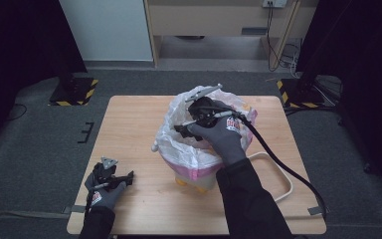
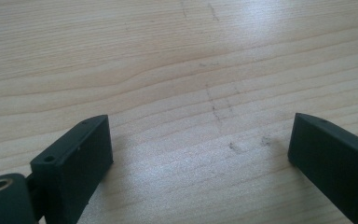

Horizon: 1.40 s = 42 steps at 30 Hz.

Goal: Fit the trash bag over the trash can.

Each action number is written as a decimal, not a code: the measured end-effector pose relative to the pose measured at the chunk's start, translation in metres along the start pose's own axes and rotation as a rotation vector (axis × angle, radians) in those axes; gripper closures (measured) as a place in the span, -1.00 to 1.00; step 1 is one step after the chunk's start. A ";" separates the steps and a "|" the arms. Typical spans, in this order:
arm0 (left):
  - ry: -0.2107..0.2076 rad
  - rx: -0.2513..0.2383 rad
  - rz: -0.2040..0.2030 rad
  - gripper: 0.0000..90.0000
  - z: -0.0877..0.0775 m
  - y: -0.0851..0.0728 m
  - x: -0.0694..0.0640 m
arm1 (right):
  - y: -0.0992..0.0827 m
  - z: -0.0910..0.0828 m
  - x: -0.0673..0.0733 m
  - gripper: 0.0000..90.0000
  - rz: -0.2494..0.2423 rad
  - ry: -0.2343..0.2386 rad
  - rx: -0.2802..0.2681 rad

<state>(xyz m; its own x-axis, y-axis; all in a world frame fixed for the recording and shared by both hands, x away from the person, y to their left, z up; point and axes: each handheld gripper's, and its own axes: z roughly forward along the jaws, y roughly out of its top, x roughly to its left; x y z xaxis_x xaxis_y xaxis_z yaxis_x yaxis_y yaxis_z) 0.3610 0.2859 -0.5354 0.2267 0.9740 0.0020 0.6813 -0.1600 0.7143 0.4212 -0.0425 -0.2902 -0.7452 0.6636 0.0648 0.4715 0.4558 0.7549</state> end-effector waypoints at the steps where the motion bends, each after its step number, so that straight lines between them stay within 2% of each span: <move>1: 0.000 0.000 0.000 -0.88 0.000 0.000 0.000 | 0.001 -0.002 0.000 -0.31 -0.007 0.001 -0.024; 3: 0.000 0.001 0.001 -0.88 0.000 0.000 0.000 | 0.002 -0.007 0.000 -0.30 -0.019 0.012 -0.061; 6: 0.000 -0.002 -0.002 -0.88 0.000 0.000 0.000 | 0.002 -0.014 -0.001 -0.30 -0.010 0.021 -0.125; 10: 0.000 -0.002 -0.002 -0.88 0.000 0.000 0.000 | 0.003 -0.024 -0.002 -0.23 -0.009 0.003 -0.228; 15: -0.001 0.001 0.000 -0.88 0.000 0.000 0.000 | 0.005 -0.034 0.001 -0.22 -0.025 0.005 -0.351; 20: -0.001 0.001 0.000 -0.88 0.000 0.000 0.000 | 0.006 -0.044 0.004 -0.20 -0.063 -0.008 -0.462; 24: 0.000 -0.001 -0.002 -0.88 0.000 0.000 0.000 | 0.008 -0.054 0.007 -0.20 -0.070 0.006 -0.555; 29: 0.000 0.000 -0.002 -0.88 0.000 0.000 0.000 | 0.011 -0.067 0.012 -0.20 -0.085 -0.026 -0.636; 33: -0.001 0.002 0.001 -0.88 0.000 0.000 0.000 | 0.012 -0.077 0.014 -0.19 -0.062 -0.027 -0.702; 42: -0.002 0.004 0.001 -0.88 0.000 0.000 0.000 | 0.010 -0.089 0.015 -0.19 -0.066 -0.098 -0.736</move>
<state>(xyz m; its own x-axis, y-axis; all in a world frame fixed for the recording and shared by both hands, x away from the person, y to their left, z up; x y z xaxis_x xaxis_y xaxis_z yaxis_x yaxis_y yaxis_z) 0.3609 0.2859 -0.5350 0.2285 0.9735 0.0012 0.6842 -0.1614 0.7112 0.3728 -0.0802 -0.2237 -0.6994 0.7142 -0.0282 -0.0362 0.0040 0.9993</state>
